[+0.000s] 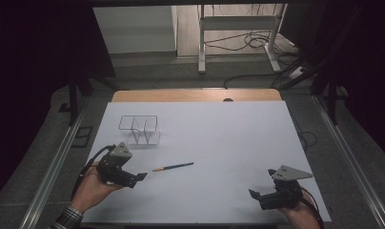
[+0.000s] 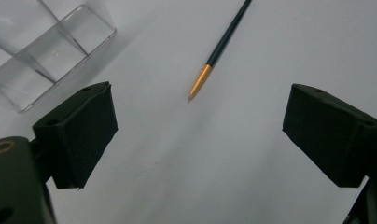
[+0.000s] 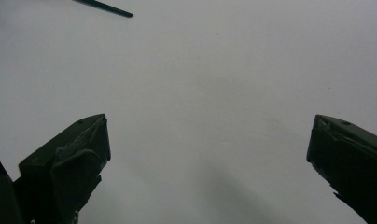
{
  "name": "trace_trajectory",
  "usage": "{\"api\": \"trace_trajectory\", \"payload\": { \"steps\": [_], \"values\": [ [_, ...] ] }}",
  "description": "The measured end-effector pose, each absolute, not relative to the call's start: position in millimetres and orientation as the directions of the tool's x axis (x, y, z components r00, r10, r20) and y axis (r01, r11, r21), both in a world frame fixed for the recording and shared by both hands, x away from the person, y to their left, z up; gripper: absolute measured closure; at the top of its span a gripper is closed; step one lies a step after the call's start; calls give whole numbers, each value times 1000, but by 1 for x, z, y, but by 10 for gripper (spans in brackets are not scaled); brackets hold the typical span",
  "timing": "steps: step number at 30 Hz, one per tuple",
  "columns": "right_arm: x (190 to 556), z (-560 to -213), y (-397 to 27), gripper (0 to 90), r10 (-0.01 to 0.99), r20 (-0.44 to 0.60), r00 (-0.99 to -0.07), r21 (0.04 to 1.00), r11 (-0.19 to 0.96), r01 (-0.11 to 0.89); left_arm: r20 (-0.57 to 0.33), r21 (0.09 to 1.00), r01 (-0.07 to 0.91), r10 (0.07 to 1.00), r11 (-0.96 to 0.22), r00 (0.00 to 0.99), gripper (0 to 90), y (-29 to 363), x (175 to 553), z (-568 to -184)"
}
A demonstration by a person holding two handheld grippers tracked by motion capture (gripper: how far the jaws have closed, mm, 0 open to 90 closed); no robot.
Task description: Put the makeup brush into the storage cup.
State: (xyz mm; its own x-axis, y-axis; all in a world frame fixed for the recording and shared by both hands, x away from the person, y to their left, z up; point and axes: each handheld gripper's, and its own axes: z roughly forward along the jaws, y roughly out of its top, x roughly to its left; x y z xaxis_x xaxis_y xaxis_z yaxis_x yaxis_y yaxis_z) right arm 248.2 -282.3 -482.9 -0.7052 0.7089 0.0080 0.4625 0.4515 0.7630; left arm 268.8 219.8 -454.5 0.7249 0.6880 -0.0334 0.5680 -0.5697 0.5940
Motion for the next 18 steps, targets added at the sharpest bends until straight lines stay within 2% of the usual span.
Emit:
{"api": "trace_trajectory", "payload": {
  "steps": [18],
  "values": [
    [248,-483,-281,0,706,14,-708,753,458,473,-21,572,542,649,-616,760,150,202,287,-454]
  ]
}}
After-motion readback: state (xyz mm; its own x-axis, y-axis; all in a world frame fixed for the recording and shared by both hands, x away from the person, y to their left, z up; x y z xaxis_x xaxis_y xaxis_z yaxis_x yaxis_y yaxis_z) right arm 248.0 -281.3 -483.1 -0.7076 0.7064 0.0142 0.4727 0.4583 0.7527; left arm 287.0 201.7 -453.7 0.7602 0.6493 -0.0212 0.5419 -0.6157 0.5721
